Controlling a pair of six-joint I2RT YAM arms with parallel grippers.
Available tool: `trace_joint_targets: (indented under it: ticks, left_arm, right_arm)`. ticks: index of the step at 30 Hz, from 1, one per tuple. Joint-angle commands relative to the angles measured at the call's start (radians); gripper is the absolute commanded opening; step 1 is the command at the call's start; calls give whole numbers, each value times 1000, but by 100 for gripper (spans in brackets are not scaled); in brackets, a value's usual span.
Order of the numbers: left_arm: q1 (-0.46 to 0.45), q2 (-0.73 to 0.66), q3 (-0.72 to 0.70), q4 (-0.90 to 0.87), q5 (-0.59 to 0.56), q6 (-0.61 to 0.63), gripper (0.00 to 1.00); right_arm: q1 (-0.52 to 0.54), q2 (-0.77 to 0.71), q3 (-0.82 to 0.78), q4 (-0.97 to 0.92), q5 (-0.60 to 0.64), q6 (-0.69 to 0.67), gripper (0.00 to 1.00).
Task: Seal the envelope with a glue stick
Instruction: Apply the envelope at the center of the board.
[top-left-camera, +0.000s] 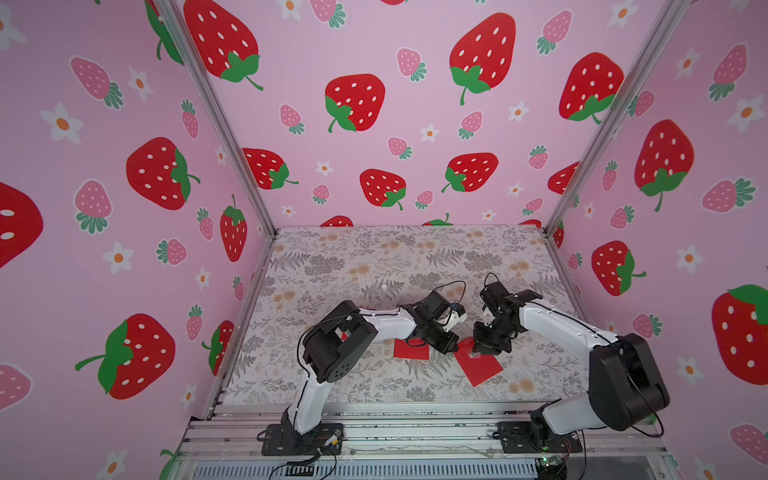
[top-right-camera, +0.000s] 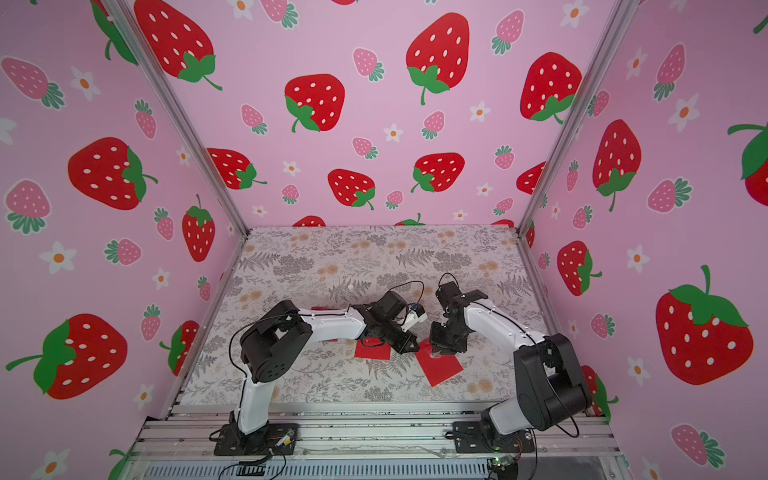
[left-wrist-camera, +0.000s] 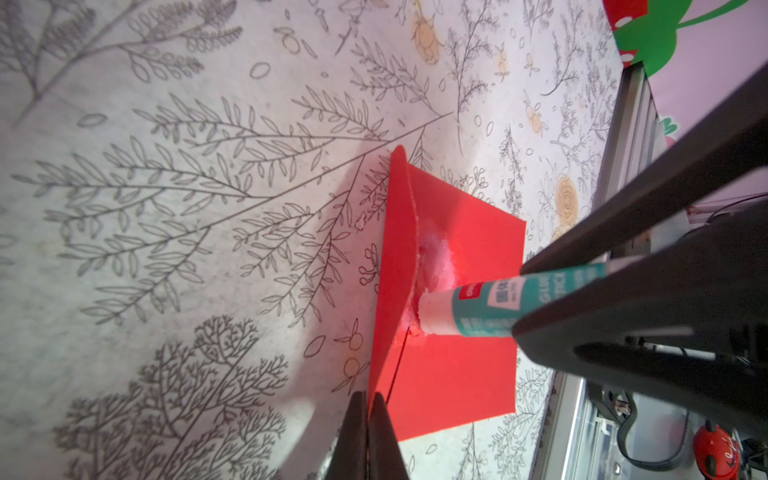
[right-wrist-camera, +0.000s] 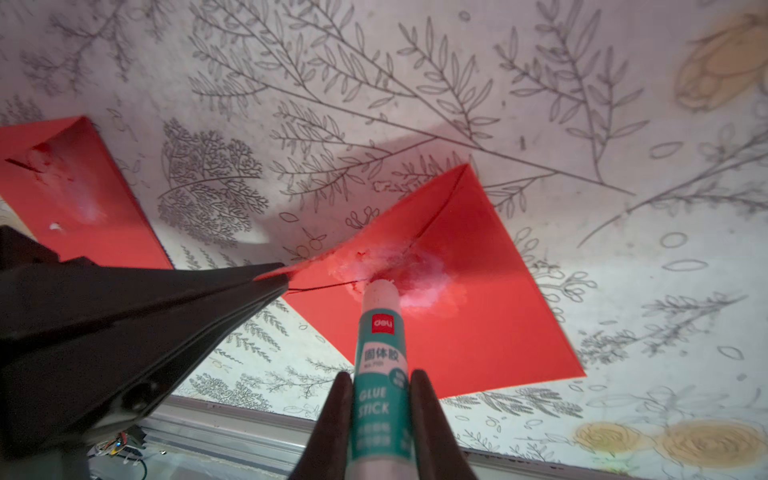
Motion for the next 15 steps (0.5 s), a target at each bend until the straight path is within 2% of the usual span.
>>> trace_joint_targets:
  ticks: [1,5,12,15]
  left_arm:
    - [-1,-23,-16,-1,-8,7,0]
    - [1,-61,-37,-18,-81,18,0]
    - [26,-130,-49,-104,-273,56,0]
    - [35,-120,-34,-124,-238,88,0]
  right_arm:
    - [-15,-37,-15,20,-2,19,0]
    - [-72,-135,-22,29,38,32,0]
    - [-228,-257,-39,35,34,7,0]
    - [-284,-256,-44,35,14,-24,0]
